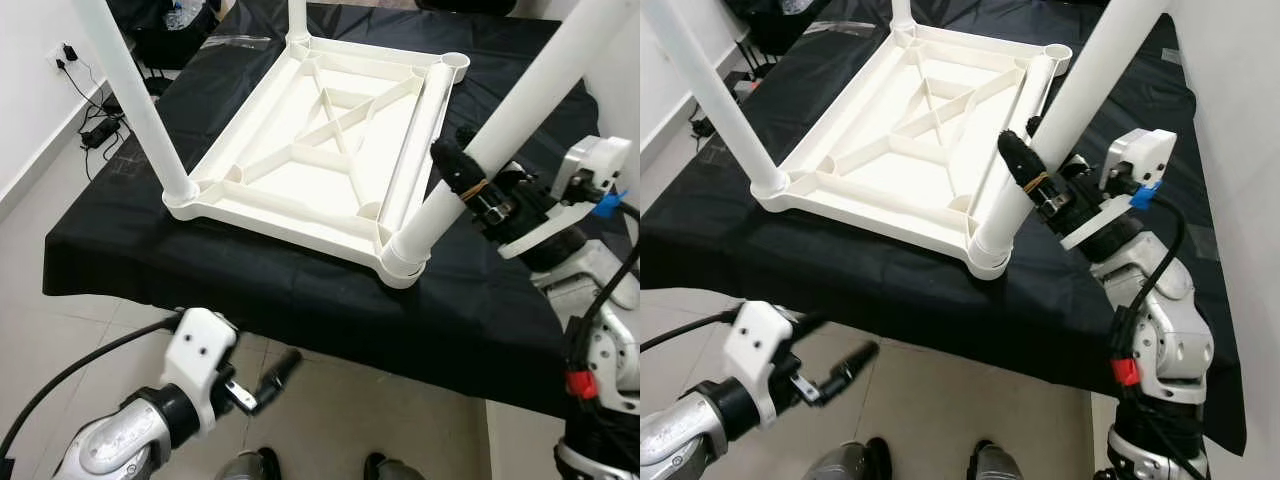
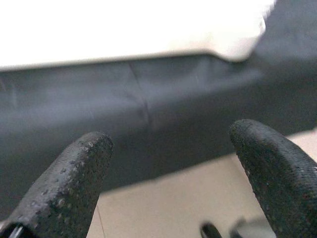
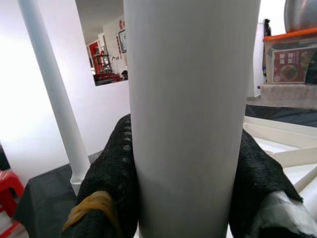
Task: Building children table
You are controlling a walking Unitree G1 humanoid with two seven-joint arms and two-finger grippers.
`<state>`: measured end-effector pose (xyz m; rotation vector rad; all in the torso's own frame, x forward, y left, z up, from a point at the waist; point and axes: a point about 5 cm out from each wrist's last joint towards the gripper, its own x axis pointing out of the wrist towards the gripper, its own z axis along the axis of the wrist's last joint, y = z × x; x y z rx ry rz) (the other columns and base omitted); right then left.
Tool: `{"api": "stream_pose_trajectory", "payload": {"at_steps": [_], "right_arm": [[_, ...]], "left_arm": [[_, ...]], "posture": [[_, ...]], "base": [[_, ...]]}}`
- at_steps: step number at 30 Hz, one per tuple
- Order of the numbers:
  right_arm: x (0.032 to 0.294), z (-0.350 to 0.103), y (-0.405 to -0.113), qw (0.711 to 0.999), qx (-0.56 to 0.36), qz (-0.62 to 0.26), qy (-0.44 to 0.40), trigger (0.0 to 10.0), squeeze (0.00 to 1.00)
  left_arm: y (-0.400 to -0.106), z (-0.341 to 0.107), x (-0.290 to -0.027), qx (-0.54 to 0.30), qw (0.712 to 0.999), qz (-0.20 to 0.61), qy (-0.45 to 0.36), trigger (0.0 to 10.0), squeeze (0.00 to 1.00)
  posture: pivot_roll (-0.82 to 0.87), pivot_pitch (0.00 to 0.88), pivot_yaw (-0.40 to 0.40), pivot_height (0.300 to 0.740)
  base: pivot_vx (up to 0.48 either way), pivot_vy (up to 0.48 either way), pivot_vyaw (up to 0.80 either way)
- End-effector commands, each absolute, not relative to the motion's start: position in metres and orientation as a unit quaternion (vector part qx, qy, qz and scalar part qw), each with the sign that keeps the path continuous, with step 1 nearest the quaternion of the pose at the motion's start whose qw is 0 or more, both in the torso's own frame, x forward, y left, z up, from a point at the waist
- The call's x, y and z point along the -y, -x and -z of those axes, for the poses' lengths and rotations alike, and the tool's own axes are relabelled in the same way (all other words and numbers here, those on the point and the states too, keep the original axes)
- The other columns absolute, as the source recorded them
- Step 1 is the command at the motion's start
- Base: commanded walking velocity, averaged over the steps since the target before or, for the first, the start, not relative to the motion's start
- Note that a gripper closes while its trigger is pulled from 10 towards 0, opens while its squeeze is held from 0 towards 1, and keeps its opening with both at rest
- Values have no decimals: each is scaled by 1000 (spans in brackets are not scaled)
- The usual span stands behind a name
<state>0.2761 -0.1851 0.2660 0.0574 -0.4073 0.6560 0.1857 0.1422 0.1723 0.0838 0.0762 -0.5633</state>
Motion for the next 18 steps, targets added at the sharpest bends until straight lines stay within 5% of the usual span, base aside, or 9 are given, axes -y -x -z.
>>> {"api": "stream_pose_trajectory", "payload": {"at_steps": [1, 18], "right_arm": [[176, -239, -279, 938, 121, -324, -9, 0, 0], [144, -260, -287, 914, 75, -378, 125, 0, 0]], "left_arm": [[-186, -172, -144, -31, 963, 264, -48, 10000, 0], [-180, -166, -132, -3, 963, 264, -47, 10000, 0]], "posture": [[-58, 232, 46, 740], [-59, 244, 14, 740]], "base": [[0, 0, 0], [0, 0, 0]]}}
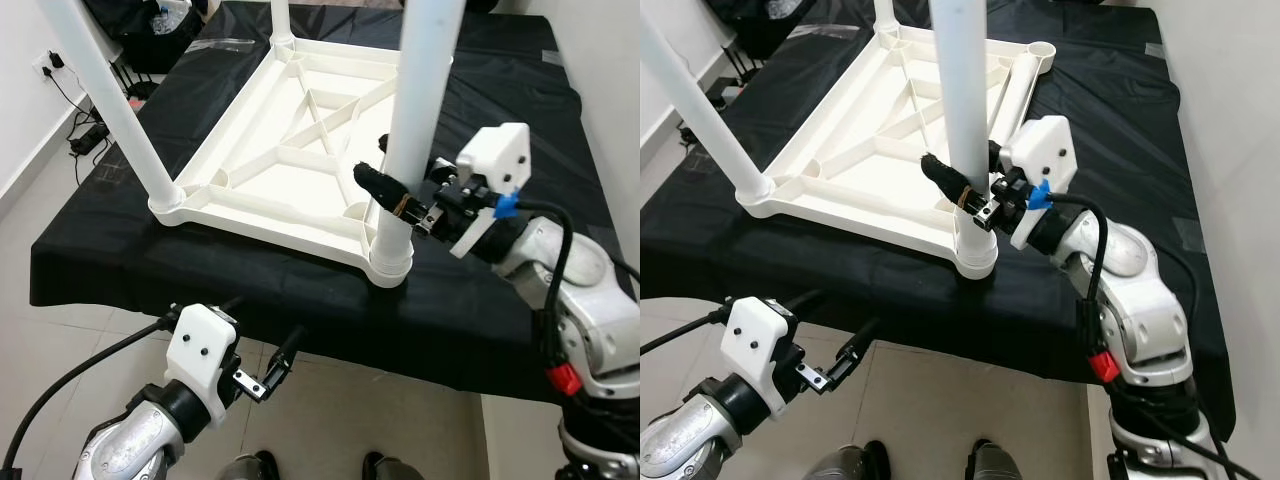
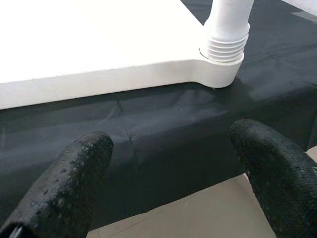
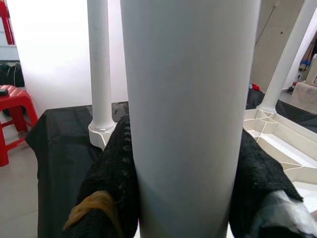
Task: Building children table
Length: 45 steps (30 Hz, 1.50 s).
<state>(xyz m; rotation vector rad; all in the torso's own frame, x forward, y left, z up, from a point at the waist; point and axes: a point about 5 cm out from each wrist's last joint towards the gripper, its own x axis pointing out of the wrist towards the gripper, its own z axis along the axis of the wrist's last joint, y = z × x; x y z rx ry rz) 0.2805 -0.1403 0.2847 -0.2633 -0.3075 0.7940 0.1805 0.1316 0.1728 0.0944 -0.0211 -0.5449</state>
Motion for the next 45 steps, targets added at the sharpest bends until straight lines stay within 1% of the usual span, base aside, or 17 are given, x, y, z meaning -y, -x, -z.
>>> {"api": "stream_pose_trajectory", "payload": {"at_steps": [1, 3, 4, 19, 41, 42, 43, 44, 45], "right_arm": [[144, -262, -289, 917, 71, -375, 115, 0, 0], [144, -262, -289, 917, 71, -375, 115, 0, 0], [146, -261, -291, 925, 64, -363, 91, 0, 0], [156, -242, -294, 951, 34, -306, 40, 0, 0], [155, -242, -293, 955, 32, -292, 38, 0, 0], [155, -241, -292, 957, 32, -286, 39, 0, 0], [158, -236, -294, 974, 22, -220, 55, 0, 0], [158, -236, -294, 974, 22, -220, 55, 0, 0], [161, -233, -294, 983, 16, -170, 67, 0, 0]], "left_arm": [[-180, -166, -131, 0, 964, 264, -44, 10000, 0], [-180, -166, -131, 0, 964, 264, -44, 10000, 0], [-179, -167, -130, 5, 964, 263, -40, 10000, 0], [-179, -165, -129, 14, 964, 262, -42, 10000, 0], [-179, -165, -128, 19, 964, 261, -45, 10000, 0], [-179, -165, -128, 19, 964, 261, -45, 10000, 0], [-179, -164, -128, 19, 964, 261, -45, 10000, 0], [-179, -164, -128, 19, 964, 261, -45, 10000, 0], [-179, -164, -128, 19, 964, 261, -45, 10000, 0]], "posture": [[-59, 247, 10, 740], [-59, 247, 10, 740], [-59, 252, 7, 740], [-57, 255, 12, 740], [-59, 257, 10, 740], [-59, 257, 10, 740], [-61, 257, 3, 740], [-61, 257, 3, 740], [-62, 257, 1, 740]], "base": [[0, 0, 0], [0, 0, 0], [0, 0, 0], [0, 0, 0], [0, 0, 0], [0, 0, 0], [0, 0, 0], [0, 0, 0], [0, 0, 0]]}}
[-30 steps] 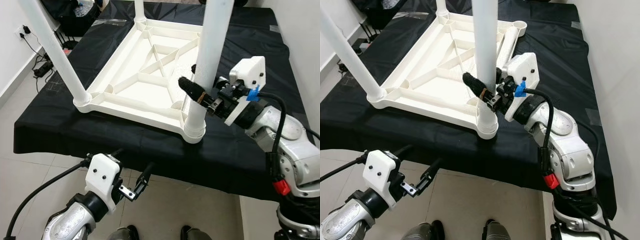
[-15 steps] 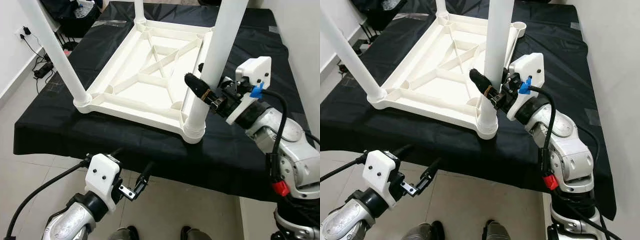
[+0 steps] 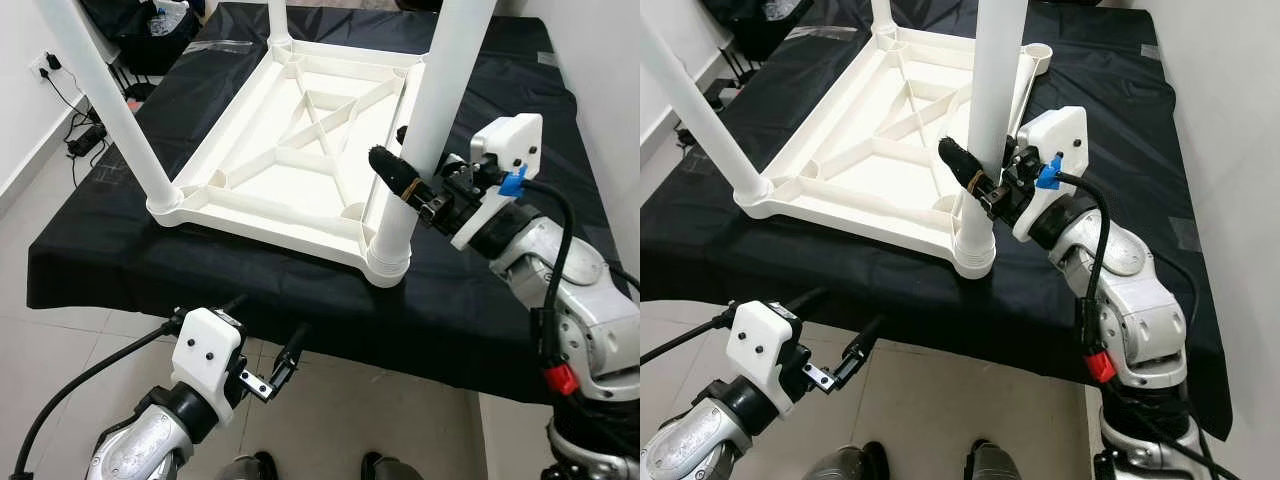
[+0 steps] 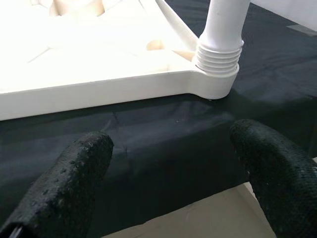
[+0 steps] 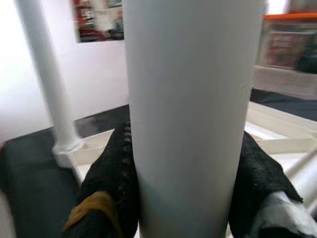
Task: Building children table
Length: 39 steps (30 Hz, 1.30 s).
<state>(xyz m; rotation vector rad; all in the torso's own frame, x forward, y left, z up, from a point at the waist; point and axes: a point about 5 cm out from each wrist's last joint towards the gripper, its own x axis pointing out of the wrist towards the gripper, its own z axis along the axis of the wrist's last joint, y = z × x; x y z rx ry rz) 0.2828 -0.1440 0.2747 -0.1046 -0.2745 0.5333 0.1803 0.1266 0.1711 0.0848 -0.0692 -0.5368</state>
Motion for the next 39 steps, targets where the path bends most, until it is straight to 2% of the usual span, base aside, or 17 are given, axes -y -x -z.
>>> {"api": "stream_pose_trajectory", "payload": {"at_steps": [1, 2, 3, 4, 8, 20, 24, 29, 32, 33, 36, 39], "right_arm": [[161, -233, -294, 983, 16, -170, 67, 0, 0], [164, -224, -288, 995, 6, -86, 58, 0, 0], [164, -224, -288, 995, 6, -86, 58, 0, 0], [158, -214, -281, 998, -12, -50, 49, 0, 0], [142, -209, -277, 999, -15, -39, 34, 0, 0], [138, -210, -283, 999, -12, -14, 29, 0, 0], [133, -211, -285, 1000, -10, -13, 25, 0, 0], [131, -210, -286, 1000, -9, -16, 22, 0, 0], [130, -210, -286, 1000, -9, -18, 19, 0, 0], [130, -210, -286, 1000, -9, -18, 19, 0, 0], [127, -210, -285, 1000, -9, -21, 15, 0, 0], [126, -210, -285, 1000, -9, -22, 14, 0, 0]], "left_arm": [[-179, -164, -128, 19, 964, 261, -45, 10000, 0], [-180, -164, -128, 20, 964, 261, -45, 10000, 0], [-180, -164, -128, 20, 964, 261, -45, 10000, 0], [-181, -163, -127, 20, 964, 261, -45, 10000, 0], [-183, -160, -125, 22, 964, 260, -47, 10000, 0], [-190, -160, -125, 34, 966, 248, -59, 10000, 0], [-222, -201, -134, 122, 961, 228, -97, 10000, 0], [-243, -239, -137, 178, 954, 226, -82, 10000, 0], [-260, -287, -127, 240, 931, 270, -54, 10000, 0], [-260, -287, -127, 240, 931, 270, -54, 10000, 0], [-268, -332, -102, 279, 884, 374, -16, 10000, 0], [-269, -339, -97, 282, 875, 394, -6, 10000, 0]], "posture": [[-62, 257, 1, 740], [-63, 253, -3, 740], [-63, 253, -3, 740], [-60, 240, -2, 740], [-56, 218, -8, 740], [-49, 175, -17, 740], [-46, 157, -17, 740], [-47, 155, -13, 740], [-45, 155, -10, 740], [-45, 155, -10, 740], [-42, 156, -12, 740], [-42, 156, -12, 740]], "base": [[0, 0, 0], [0, 0, 0], [0, 0, 0], [0, 0, 0], [0, 0, 0], [0, 0, 0], [0, 0, 0], [0, 0, 0], [0, 0, 0], [0, 0, 0], [0, 0, 0], [0, 0, 0]]}}
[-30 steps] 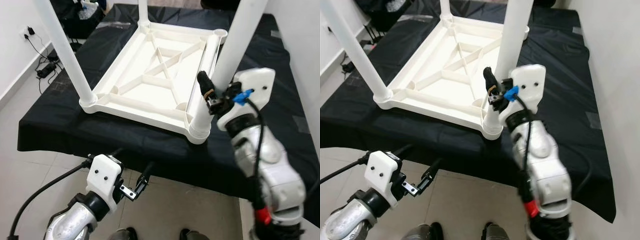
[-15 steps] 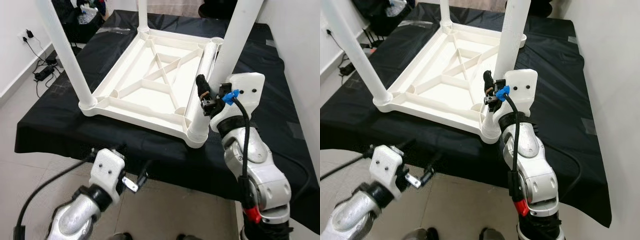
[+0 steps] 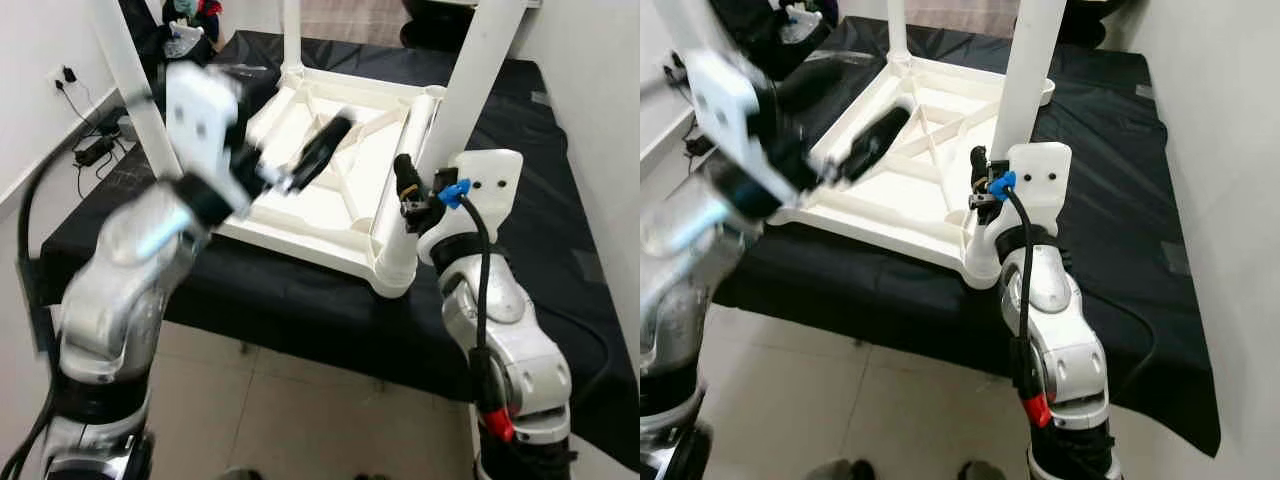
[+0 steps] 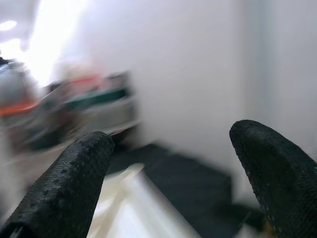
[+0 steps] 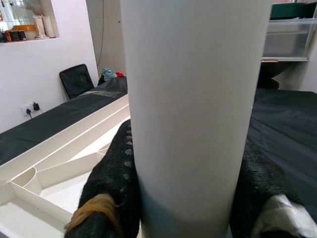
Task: Building children table
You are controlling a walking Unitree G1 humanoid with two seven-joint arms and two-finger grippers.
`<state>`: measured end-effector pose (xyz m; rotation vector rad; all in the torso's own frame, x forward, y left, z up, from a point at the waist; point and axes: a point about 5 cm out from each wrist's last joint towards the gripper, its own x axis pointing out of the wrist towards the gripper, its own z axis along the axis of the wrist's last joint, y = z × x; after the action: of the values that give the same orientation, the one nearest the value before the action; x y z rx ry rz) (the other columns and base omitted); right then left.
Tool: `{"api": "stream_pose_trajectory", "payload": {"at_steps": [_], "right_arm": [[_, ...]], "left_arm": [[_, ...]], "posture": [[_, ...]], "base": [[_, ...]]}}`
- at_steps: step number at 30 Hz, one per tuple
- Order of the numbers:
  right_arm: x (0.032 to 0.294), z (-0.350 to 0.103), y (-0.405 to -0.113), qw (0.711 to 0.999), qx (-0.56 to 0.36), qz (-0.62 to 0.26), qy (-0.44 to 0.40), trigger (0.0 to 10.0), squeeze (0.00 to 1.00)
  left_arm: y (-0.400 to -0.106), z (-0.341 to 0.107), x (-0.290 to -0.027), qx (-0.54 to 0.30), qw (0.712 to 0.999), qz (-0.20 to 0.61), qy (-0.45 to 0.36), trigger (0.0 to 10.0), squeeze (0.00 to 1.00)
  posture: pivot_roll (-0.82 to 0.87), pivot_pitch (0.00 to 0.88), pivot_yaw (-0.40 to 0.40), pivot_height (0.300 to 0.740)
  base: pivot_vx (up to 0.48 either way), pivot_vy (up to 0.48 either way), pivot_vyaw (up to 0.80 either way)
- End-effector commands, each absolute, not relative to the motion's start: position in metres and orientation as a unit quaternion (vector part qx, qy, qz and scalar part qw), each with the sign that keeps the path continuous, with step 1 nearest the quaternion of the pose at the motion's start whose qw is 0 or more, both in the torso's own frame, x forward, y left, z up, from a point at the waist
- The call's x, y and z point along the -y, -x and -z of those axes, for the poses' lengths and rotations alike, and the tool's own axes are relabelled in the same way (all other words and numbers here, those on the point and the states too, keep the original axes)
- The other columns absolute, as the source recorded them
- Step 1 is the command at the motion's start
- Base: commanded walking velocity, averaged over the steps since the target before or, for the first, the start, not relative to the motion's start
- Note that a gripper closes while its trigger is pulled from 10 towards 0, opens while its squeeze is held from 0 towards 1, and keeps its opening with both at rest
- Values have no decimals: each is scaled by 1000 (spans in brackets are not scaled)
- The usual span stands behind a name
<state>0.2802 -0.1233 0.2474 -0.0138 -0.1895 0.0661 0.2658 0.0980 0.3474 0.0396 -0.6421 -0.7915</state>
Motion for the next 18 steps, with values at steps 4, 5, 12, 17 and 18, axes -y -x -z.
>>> {"api": "stream_pose_trajectory", "payload": {"at_steps": [4, 5, 12, 17, 18], "right_arm": [[124, -210, -285, 1000, -9, -25, 13, 0, 0], [122, -211, -285, 1000, -8, -28, 11, 0, 0], [118, -212, -285, 999, -7, -37, 7, 0, 0], [116, -213, -285, 999, -6, -41, 5, 0, 0], [116, -213, -285, 999, -6, -41, 5, 0, 0]], "left_arm": [[-274, -348, -90, 284, 863, 417, -3, 10000, 0], [-285, -359, -81, 274, 854, 443, -3, 10000, 0], [-314, -385, -60, 236, 838, 491, 7, 10000, 0], [-324, -397, -50, 220, 830, 513, 21, 10000, 0], [-324, -397, -50, 220, 830, 513, 21, 10000, 0]], "posture": [[-44, 157, -13, 740], [-45, 158, -12, 740], [-47, 165, -13, 740], [-50, 169, -15, 740], [-50, 169, -15, 740]], "base": [[0, 0, 0], [0, 0, 0], [0, 0, 0], [0, 0, 0], [0, 0, 0]]}}
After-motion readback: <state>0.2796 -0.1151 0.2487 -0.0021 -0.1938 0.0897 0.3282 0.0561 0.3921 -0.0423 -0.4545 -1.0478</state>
